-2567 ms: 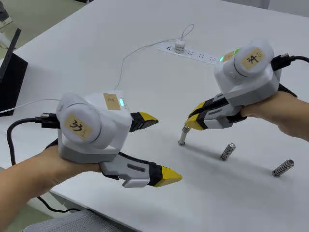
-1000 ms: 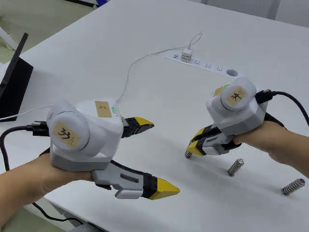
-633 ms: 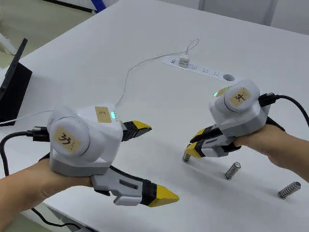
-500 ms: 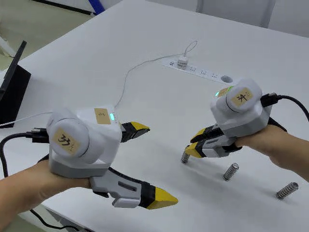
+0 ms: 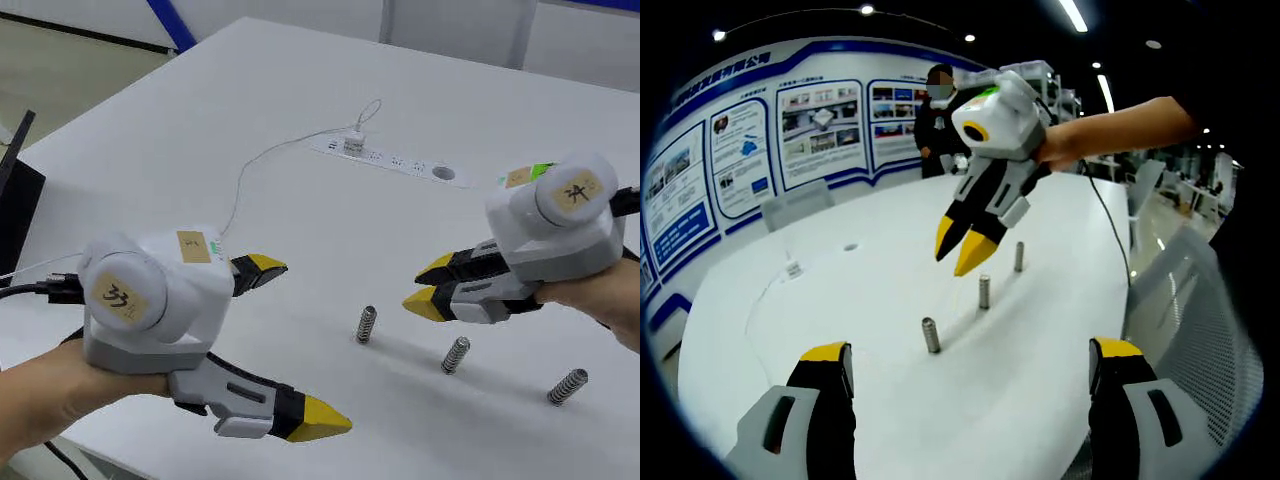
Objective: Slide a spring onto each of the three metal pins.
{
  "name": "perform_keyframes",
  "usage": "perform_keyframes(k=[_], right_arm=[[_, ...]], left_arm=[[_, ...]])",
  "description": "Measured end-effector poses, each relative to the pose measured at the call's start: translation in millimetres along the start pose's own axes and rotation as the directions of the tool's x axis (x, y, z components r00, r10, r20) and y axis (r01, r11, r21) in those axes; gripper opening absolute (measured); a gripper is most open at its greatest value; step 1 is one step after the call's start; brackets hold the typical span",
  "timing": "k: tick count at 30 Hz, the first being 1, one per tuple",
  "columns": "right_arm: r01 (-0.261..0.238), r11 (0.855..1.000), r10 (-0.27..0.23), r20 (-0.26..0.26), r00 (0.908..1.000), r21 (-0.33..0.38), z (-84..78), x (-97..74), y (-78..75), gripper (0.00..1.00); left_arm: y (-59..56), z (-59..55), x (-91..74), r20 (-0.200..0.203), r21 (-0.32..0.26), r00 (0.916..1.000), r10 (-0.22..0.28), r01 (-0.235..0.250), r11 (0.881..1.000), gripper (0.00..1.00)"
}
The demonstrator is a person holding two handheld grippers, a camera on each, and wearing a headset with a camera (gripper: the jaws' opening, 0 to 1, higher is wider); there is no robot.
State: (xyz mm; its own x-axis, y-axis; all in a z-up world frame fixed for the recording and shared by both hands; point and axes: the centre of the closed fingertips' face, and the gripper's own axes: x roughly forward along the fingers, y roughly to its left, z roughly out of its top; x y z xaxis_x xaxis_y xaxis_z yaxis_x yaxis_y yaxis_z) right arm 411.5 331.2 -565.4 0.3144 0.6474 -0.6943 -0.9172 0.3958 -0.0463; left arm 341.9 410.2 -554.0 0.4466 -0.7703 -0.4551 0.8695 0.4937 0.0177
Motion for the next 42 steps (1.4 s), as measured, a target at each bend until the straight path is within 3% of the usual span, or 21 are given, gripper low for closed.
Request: perform_keyframes(k=[6,10,14,17,20,25,27,30,35,42], right_arm=[[0.052,0.998,-0.053,0.075,0.9958,0.018,-7.8,-28.9,-3.0,0.22],[0.065,0.996,-0.072,0.137,0.9879,0.054,-12.6,-52.7,-1.5,0.24],[0.096,0.994,-0.105,0.162,0.9812,0.06,-22.0,-73.5,-3.3,0.25],[0.131,0.985,-0.152,0.204,0.9672,0.112,-29.0,-92.9,-7.0,0.28],[0.156,0.977,-0.186,0.224,0.9566,0.146,-38.3,-110.0,-8.8,0.29],[0.207,0.961,-0.247,0.234,0.9402,0.182,-59.4,-141.5,-11.0,0.32],[0.228,0.951,-0.275,0.24,0.9309,0.206,-69.2,-154.6,-12.2,0.35],[0.224,0.942,-0.287,0.252,0.9244,0.249,-81.9,-168.7,-9.8,0.39],[0.238,0.931,-0.308,0.245,0.9194,0.278,-102.4,-186.4,-4.3,0.44],[0.248,0.933,-0.312,0.24,0.9194,0.26,-117.3,-200.6,4.1,0.5]], left_arm=[[-0.9,5.9,1.8,-0.004,0.012,1.0,0.005,-0.005,1.0,1.0],[-2.6,7.4,2.3,-0.013,0.017,0.9999,-0.005,0.005,1.0,1.0],[0.7,11.2,2.8,-0.021,0.023,0.9998,0.006,-0.006,1.0,1.0],[3.4,18.0,3.3,-0.005,0.015,0.9998,0.021,-0.021,1.0,1.0],[3.5,18.4,4.6,-0.016,0.027,0.9995,0.026,-0.025,0.999,1.0],[5.3,20.3,3.8,-0.028,0.034,0.999,0.034,-0.033,0.999,1.0],[9.5,29.9,3.0,0.016,0.009,0.9985,0.053,-0.053,0.999,1.0],[13.8,34.6,1.7,0.03,-0.011,0.9976,0.063,-0.062,0.998,1.0],[17.2,41.1,-0.3,0.036,-0.011,0.9967,0.073,-0.072,0.997,1.0],[14.7,38.9,-4.1,0.005,0.013,0.9974,0.071,-0.072,0.997,1.0]])
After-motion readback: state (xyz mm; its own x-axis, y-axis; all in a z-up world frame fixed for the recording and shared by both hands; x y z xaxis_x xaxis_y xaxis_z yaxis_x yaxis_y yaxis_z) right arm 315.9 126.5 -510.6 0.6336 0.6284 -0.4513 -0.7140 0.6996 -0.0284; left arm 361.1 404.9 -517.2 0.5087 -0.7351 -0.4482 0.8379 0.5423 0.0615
